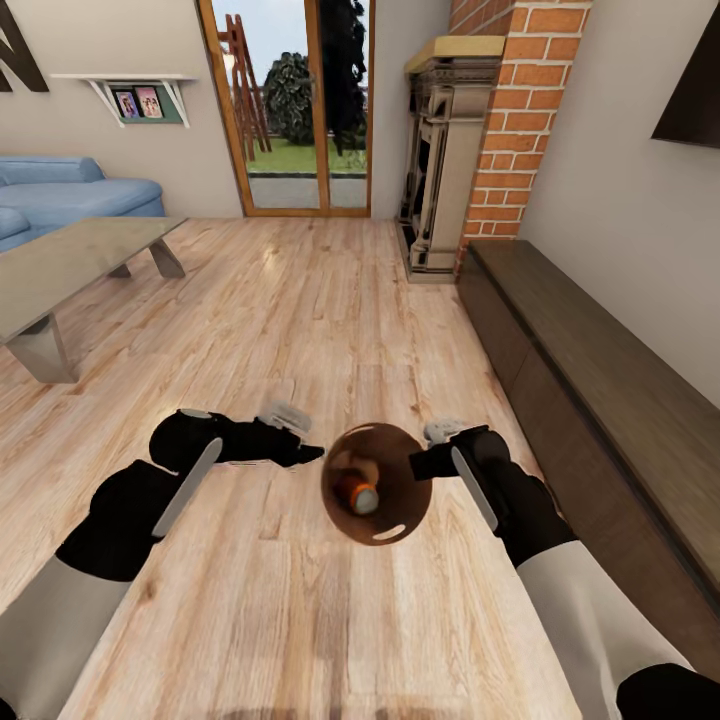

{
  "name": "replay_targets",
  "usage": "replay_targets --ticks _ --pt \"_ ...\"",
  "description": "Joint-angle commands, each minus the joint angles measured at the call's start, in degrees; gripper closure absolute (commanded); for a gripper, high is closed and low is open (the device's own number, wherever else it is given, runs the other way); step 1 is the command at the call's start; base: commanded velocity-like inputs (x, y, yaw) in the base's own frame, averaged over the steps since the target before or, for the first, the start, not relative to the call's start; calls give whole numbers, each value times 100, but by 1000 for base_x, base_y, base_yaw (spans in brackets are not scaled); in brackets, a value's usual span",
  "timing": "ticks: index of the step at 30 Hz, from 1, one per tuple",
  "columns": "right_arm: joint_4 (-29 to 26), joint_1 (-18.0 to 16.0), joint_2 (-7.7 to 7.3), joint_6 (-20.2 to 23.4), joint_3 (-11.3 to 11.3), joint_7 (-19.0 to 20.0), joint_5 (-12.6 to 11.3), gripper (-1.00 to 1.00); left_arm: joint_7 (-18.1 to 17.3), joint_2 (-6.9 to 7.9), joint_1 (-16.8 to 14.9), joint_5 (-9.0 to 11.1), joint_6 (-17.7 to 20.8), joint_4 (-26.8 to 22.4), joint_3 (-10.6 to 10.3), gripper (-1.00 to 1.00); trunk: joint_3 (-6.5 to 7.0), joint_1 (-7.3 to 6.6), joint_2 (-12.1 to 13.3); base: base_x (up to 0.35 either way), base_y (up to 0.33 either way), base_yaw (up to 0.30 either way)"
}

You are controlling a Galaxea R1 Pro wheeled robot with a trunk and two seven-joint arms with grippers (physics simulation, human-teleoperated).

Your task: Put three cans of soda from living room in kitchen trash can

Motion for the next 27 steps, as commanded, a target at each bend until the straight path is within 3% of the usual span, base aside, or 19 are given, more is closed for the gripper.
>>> replay_targets --ticks 1,4,5,7,8,9,11,16,17,18,20,21,24,25,27 --pt "-2 0 -52 3 -4 15 -105 100 148 13 22 5 -128 6 52 -100 1 0 0 0 0 0" --pt "-1 3 -208 3 -9 27 -121 100 547 31 201 -3 -553 33 191 -100 1 0 0 0 0 0" --pt "-3 3 -301 3 -63 30 -127 100 974 33 327 -5 -857 98 370 -100 1 0 0 0 0 0" --pt "-5 5 -377 3 -184 29 -130 100 1440 34 453 -8 -1207 214 553 -100 1 0 0 0 0 0" --pt "-19 17 -445 3 -405 39 -124 100 2024 36 623 -7 -1803 554 725 -100 1 0 0 0 0 0" --pt "-31 25 -477 3 -529 54 -120 100 2302 36 698 -6 -2192 870 790 -100 1 0 0 0 0 0" --pt "-46 38 -520 3 -644 65 -110 100 2545 36 763 -2 -2751 1443 846 -100 1 0 0 0 0 0" --pt "-61 126 -729 3 -747 46 -103 100 2728 16 811 -2 -3978 2755 876 -100 1 0 0 0 0 0" --pt "-68 205 -798 -20 -760 44 -102 100 2743 11 820 -3 -4373 3167 869 -100 1 0 0 0 0 0" --pt "-72 251 -828 -86 -767 48 -101 100 2744 9 824 -3 -4562 3358 865 -100 1 0 0 0 0 0" --pt "-86 462 -932 -407 -779 71 -102 100 2735 3 866 -1 -5300 4000 848 -100 1 0 0 0 0 0" --pt "-91 672 -967 -676 -780 77 -113 100 2720 1 970 5 -5711 4247 842 -100 1 0 0 0 0 0" --pt "-94 1052 -988 -1351 -777 87 -124 100 2720 -4 1212 10 -5991 4353 838 -100 1 0 0 0 0 0" --pt "-85 1384 -1002 -2038 -780 91 -122 100 2725 -7 1368 11 -6094 4349 836 -100 1 0 0 0 0 0" --pt "-84 1685 -1009 -2644 -777 95 -107 100 2723 -4 1477 12 -6157 4296 835 -100 1 0 0 0 0 0"
